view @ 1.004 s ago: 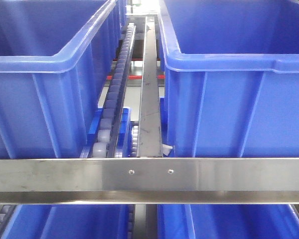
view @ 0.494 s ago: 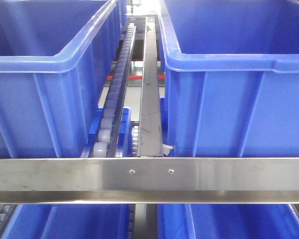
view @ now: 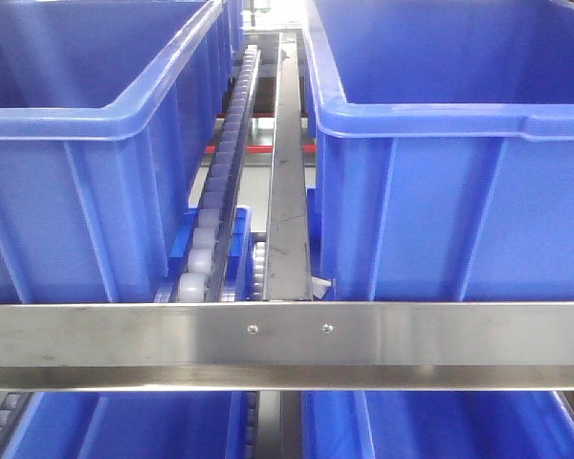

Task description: Pick and sort blue part to right shelf

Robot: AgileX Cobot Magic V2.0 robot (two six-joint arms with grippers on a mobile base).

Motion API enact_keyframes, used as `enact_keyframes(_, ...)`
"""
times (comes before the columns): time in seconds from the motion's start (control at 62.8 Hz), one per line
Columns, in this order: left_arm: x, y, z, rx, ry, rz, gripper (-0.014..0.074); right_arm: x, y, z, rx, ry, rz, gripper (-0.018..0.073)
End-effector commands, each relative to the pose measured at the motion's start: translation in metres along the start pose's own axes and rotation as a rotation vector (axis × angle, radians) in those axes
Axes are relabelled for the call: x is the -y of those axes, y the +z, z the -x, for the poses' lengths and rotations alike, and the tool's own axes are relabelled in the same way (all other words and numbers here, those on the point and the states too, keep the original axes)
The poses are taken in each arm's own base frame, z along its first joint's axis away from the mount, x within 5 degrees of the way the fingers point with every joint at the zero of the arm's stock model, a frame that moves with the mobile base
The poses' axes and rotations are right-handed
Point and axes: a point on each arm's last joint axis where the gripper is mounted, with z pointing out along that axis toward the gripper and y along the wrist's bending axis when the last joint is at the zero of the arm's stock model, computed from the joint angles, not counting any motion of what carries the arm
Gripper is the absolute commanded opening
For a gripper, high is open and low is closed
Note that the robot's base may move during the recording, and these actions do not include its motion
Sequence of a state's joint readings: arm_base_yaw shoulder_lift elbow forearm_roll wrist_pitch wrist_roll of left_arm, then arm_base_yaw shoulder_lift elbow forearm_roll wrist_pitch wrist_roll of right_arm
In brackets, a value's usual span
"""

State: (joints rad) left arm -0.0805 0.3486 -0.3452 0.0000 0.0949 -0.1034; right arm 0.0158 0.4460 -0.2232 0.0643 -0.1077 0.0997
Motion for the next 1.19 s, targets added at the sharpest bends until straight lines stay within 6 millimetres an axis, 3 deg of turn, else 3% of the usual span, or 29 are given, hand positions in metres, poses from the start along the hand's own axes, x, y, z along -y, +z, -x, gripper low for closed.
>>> enact_keyframes(0.0, 0.003, -0.002, 0.016, 0.105, -0.011, -0.026, 0.0126, -0.002, -0.004, 0.019, 0.143, -0.011, 0.008, 0.0057)
enact_keyframes(0.59, 0.003, -0.002, 0.016, 0.107, -0.011, -0.025, 0.0125, -0.001, -0.006, 0.016, 0.137, -0.011, 0.008, 0.0057)
enact_keyframes(0.797, 0.003, -0.002, 0.016, 0.107, -0.011, -0.025, 0.0125, -0.001, -0.026, 0.013, 0.213, -0.012, 0.022, 0.0057)
enact_keyframes(1.052, 0.003, -0.002, 0.016, 0.107, -0.011, -0.025, 0.0125, 0.005, -0.048, -0.032, 0.261, -0.114, 0.031, 0.0057)
enact_keyframes(1.179, 0.003, -0.002, 0.016, 0.105, -0.011, -0.024, 0.0125, 0.006, -0.051, -0.042, 0.269, -0.205, 0.021, 0.0056)
